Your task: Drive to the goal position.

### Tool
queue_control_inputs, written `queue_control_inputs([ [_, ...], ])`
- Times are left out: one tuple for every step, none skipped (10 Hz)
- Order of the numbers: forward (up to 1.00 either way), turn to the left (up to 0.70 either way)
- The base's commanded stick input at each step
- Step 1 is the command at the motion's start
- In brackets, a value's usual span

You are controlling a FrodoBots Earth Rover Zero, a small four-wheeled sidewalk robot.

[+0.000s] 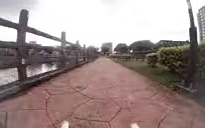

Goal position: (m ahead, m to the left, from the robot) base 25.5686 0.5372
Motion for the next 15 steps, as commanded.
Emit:
queue_control_inputs([
  [0.7, 0.0],
  [0.7, 0.0],
  [0.7, 0.0],
  [0.7, 0.0],
  [0.7, 0.0],
  [0.7, 0.0],
  [0.7, 0.0],
  [0.7, 0.0],
  [0.7, 0.0],
  [0.7, 0.0],
  [0.7, 0.0],
  [0.7, 0.0],
  [0.7, 0.0],
  [0.7, -0.02],
  [0.7, -0.04],
])
